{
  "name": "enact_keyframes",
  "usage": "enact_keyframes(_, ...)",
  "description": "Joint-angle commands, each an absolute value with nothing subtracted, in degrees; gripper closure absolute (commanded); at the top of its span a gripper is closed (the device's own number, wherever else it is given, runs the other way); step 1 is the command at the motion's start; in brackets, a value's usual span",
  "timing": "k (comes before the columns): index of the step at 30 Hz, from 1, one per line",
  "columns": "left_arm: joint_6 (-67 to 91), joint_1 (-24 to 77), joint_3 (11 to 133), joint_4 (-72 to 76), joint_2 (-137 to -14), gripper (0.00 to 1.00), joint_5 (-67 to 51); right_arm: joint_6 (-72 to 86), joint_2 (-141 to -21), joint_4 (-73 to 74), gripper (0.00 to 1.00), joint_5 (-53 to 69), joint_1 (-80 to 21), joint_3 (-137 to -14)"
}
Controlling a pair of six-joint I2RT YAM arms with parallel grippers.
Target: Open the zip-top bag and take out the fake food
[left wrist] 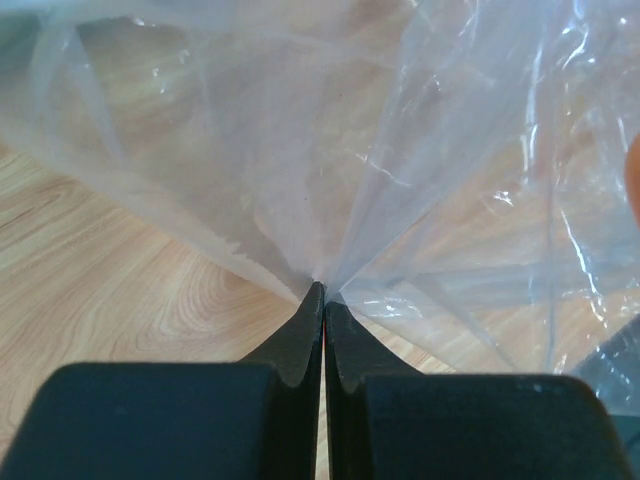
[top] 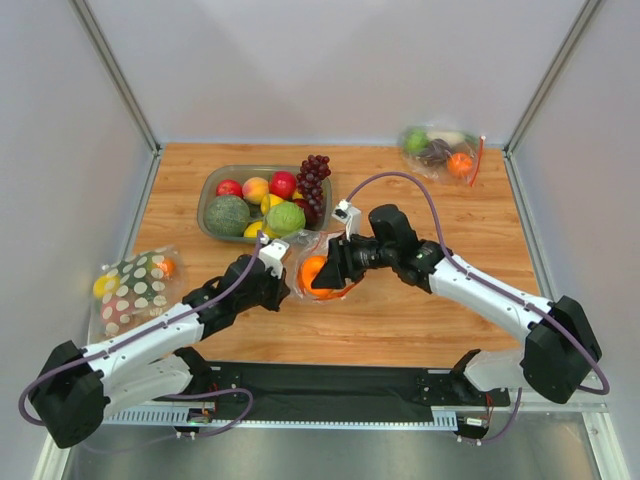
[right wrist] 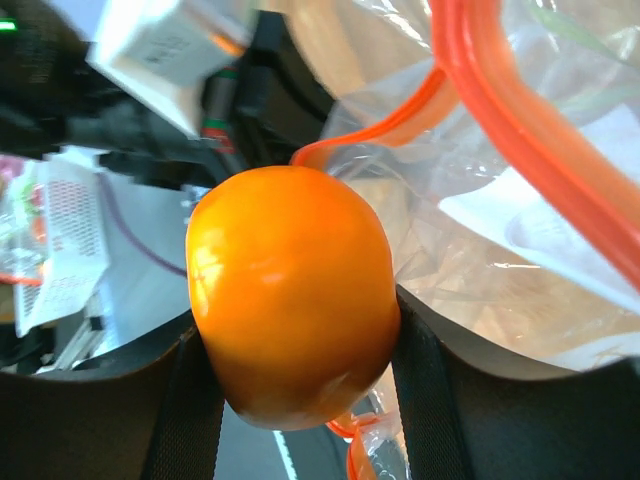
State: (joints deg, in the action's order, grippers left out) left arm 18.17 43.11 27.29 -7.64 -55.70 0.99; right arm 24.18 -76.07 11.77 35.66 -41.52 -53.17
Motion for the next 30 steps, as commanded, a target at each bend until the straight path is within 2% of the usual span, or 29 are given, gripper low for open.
enact_keyframes(1,16.5,42.8,27.9,-10.4,-54.8,1.0,0.7,29.2,-74.1,1.1,1.0,46.5,-41.1,-54.1)
enact_keyframes(10,15.6,42.8,31.1,-7.3,-60.1,1.0,-3.6,36.6,-73.8,-11.1,1.0,51.8,-41.1,-54.1)
enact_keyframes(13,16.2,42.9,31.5,-5.2,-61.3,1.0,-5.0,44.3,-74.9,-25.9,1.0,56.2,-41.1,-51.9)
enact_keyframes(19,17.2,43.0,31.3,-3.1,-63.7,1.0,-7.2,54.0,-76.7,-40.2,0.98,58.6,-41.1,-49.6)
enact_keyframes(22,18.3,43.0,30.8,-4.1,-64.0,1.0,-5.0,50.6,-74.7,-35.4,0.95,58.1,-40.8,-51.4)
enact_keyframes(26,18.9,43.0,29.6,-5.8,-62.0,1.0,-3.3,28.7,-71.4,-0.8,0.91,49.2,-40.3,-59.0)
enact_keyframes(30,19.4,43.0,28.7,-8.2,-59.6,1.0,-1.7,18.8,-69.6,16.2,0.87,42.8,-40.3,-62.6)
